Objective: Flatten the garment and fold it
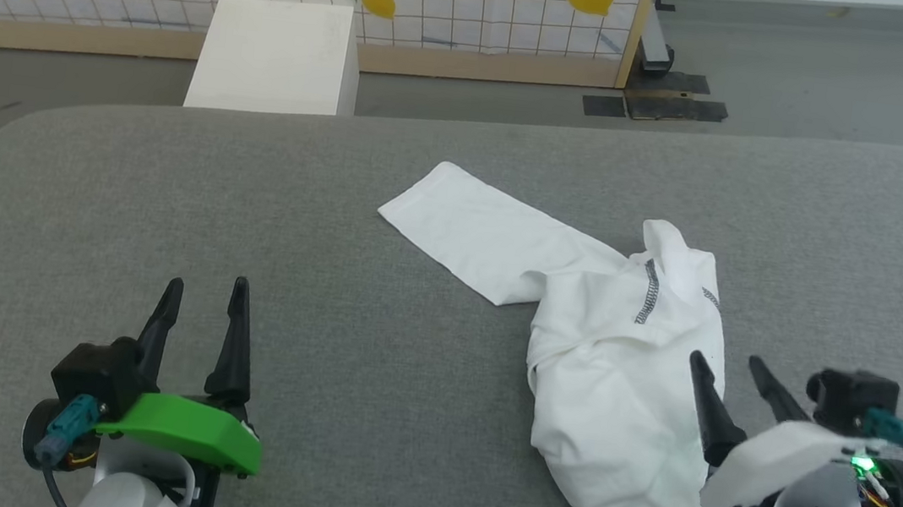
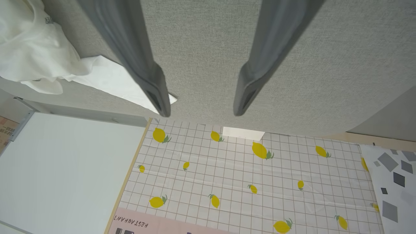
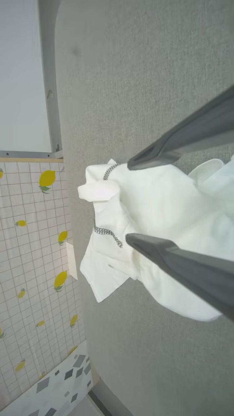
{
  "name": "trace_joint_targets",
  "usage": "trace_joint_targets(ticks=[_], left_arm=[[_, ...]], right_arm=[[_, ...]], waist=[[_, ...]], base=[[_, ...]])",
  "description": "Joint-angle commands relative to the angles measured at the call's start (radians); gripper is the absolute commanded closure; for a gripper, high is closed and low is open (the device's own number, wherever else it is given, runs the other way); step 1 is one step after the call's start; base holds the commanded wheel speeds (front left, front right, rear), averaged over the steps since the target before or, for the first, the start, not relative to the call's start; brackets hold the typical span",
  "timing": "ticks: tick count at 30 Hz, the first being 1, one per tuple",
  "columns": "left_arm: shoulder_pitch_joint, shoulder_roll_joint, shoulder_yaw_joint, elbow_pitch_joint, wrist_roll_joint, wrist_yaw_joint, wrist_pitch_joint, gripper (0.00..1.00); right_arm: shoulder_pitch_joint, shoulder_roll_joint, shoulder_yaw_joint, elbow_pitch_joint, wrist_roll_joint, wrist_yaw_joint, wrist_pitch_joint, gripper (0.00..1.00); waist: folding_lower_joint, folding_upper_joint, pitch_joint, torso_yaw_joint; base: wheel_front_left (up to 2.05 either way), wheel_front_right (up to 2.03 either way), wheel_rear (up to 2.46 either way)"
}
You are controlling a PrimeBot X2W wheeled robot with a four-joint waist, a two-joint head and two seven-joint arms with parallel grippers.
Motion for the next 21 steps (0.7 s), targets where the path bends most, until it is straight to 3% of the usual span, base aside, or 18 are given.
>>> trace_joint_targets(ticks=[1, 7, 15, 16, 17, 18, 19, 21], left_arm=[[0.013, -0.013, 0.010, -0.006, 0.012, -0.008, -0.004, 0.00], [-0.004, -0.041, 0.034, -0.001, 0.048, -0.042, -0.004, 0.00], [-0.023, -0.072, 0.048, 0.017, 0.079, -0.076, -0.004, 0.00], [-0.023, -0.076, 0.050, 0.020, 0.081, -0.078, -0.004, 0.00], [-0.023, -0.079, 0.052, 0.024, 0.082, -0.081, -0.004, 0.00], [-0.023, -0.081, 0.053, 0.027, 0.084, -0.084, -0.004, 0.00], [-0.023, -0.084, 0.055, 0.031, 0.086, -0.087, -0.004, 0.00], [-0.023, -0.089, 0.057, 0.038, 0.089, -0.094, -0.004, 0.00]], right_arm=[[-0.038, 0.001, -0.005, 0.024, 0.035, -0.002, 0.055, 0.00], [-0.165, 0.001, -0.030, 0.152, 0.138, -0.002, 0.233, 0.00], [-0.320, 0.001, -0.054, 0.304, 0.228, -0.002, 0.257, 0.00], [-0.331, 0.001, -0.056, 0.314, 0.233, -0.002, 0.251, 0.11], [-0.342, 0.001, -0.055, 0.325, 0.230, -0.002, 0.243, 0.57], [-0.351, 0.001, -0.058, 0.329, 0.218, -0.002, 0.229, 0.86], [-0.360, 0.001, -0.063, 0.334, 0.189, -0.002, 0.210, 1.00], [-0.372, 0.001, -0.068, 0.326, 0.122, -0.002, 0.172, 1.00]], waist=[[0.0000, 0.0000, 0.011, 0.010], [0.0000, 0.0000, 0.039, 0.035], [0.0000, 0.0000, 0.064, 0.065], [0.0000, 0.0000, 0.064, 0.068], [0.0000, 0.0000, 0.065, 0.071], [0.0000, 0.0000, 0.065, 0.073], [0.0000, 0.0000, 0.063, 0.077], [0.0000, 0.0000, 0.059, 0.083]], base=[[0.00, 0.00, 0.00], [0.00, 0.00, 0.00], [0.00, 0.00, 0.00], [0.00, 0.00, 0.00], [0.00, 0.00, 0.00], [0.00, 0.00, 0.00], [0.00, 0.00, 0.00], [0.00, 0.00, 0.00]])
